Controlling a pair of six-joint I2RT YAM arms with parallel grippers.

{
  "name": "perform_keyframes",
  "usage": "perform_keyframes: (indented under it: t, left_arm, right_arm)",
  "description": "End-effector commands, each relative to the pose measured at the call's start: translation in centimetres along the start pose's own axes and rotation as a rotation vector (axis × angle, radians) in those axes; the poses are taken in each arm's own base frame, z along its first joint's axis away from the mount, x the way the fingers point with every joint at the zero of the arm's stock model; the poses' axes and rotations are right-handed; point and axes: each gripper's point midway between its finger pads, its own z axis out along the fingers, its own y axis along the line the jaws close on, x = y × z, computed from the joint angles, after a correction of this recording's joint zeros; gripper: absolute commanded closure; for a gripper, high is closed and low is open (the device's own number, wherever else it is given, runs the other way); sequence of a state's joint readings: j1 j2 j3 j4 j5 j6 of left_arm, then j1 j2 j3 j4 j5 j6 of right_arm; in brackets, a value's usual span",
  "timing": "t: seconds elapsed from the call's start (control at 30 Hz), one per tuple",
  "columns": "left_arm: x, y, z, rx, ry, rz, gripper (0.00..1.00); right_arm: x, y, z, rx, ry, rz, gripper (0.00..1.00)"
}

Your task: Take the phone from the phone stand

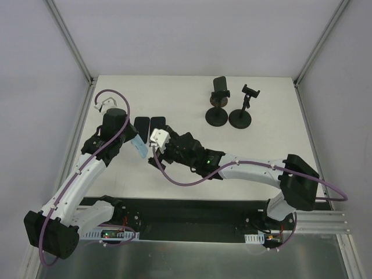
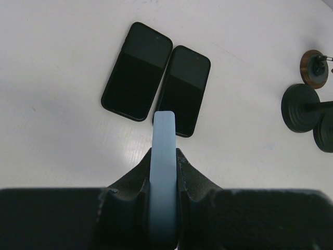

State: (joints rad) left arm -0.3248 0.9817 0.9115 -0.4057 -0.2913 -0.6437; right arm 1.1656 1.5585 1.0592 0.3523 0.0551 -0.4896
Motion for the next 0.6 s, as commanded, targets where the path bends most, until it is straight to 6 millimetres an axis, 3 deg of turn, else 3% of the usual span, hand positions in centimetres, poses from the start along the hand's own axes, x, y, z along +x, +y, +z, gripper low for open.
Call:
perform_keyframes:
  t: [0.0,0.27,0.3,0.5,0.57]
  left_arm:
    - [-1.4,-1.3,-0.6,0.064,-0.039,-0.114,1.0]
    - [-1.5,-1.5,-0.8,0.08,-0.031,-0.149,1.0]
    - [-1.4,-1.5,-0.7,0.082,-0.028,-0.151,1.0]
    - [-1.1,-2.0,-0.7,0.105,0.001,-0.171,1.0]
    - [-0.8,-2.1,-0.6,0.108,0.015,-0.177,1.0]
  right_arm:
    - [-3.8,1.9,2.1,-0.016,-0.115,-0.072,0.0]
    - [-4.3,1.4,5.2,0.074,-0.15,-0.111,0.05]
    - [-3.7,1.2,5.8,0.094,-0.135,-0.124,0.06]
    - [-2.8,-0.8,6.9,0.218,-0.121,-0.146,0.22]
    - [-2.5,-1.2,7.1,0.243,-0.116,-0.153,0.33]
